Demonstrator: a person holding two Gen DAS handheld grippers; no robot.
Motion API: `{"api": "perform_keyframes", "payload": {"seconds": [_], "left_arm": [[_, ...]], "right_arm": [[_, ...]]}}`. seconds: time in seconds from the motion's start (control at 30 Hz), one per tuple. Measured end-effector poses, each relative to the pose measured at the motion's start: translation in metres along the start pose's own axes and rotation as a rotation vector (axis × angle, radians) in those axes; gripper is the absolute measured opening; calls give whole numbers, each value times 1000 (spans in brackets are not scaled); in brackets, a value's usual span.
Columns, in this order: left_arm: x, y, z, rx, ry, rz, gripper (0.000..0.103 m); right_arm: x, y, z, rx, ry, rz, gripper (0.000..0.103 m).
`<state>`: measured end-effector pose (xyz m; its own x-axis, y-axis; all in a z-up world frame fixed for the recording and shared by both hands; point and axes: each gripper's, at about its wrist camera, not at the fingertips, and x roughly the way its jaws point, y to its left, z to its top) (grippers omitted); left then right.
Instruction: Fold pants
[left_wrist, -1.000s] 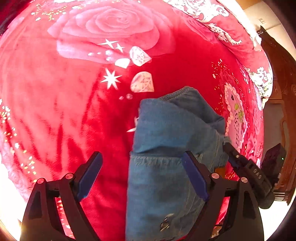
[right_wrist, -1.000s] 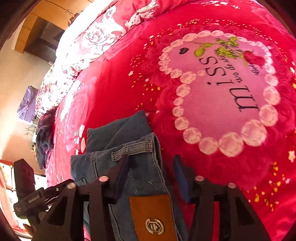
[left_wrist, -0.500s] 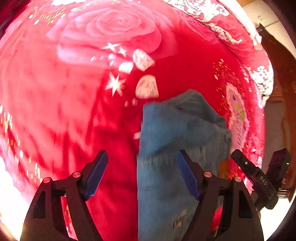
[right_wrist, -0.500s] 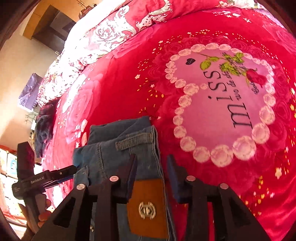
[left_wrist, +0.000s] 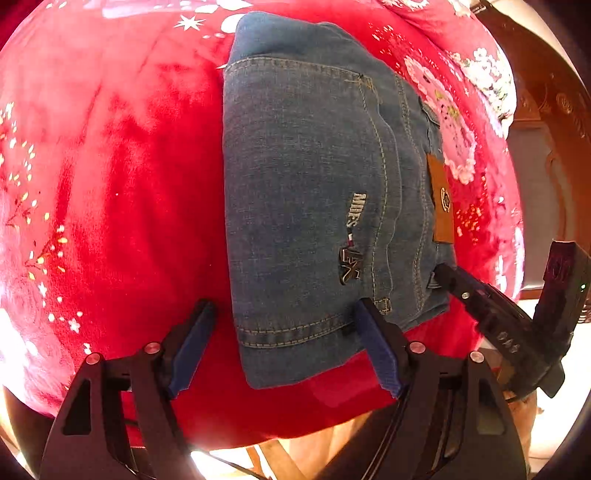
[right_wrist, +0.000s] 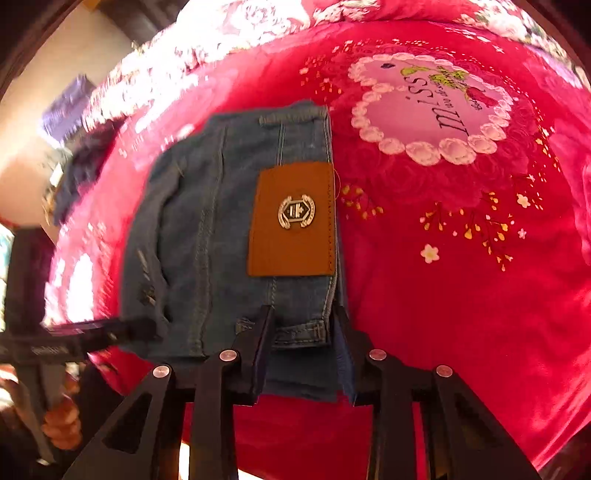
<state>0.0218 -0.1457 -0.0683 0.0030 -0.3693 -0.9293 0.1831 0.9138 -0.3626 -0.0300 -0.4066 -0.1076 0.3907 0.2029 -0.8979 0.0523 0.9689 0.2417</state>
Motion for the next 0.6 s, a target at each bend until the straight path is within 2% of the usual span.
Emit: {"api": "perform_keyframes", "payload": {"seconds": [0.07, 0.17, 0.27, 0.47, 0.6], "left_arm": [[-10, -6, -3, 17, -12, 16, 77], [-28, -11, -8, 43, -78, 39, 77], [-40, -10, -17, 72, -138, 71, 77], [-42, -12, -11, 72, -148, 100, 77], [-43, -12, -9, 74, -167, 144, 77]], "right_arm": [[-3, -6, 1, 39, -4, 3, 36], [-22, -17, 1, 150, -37, 105, 39], [-35, -25, 0, 199, -64, 143, 39], [-48, -35, 1, 296, -84, 186, 53], [-48, -36, 11, 316, -82, 177, 62]]}}
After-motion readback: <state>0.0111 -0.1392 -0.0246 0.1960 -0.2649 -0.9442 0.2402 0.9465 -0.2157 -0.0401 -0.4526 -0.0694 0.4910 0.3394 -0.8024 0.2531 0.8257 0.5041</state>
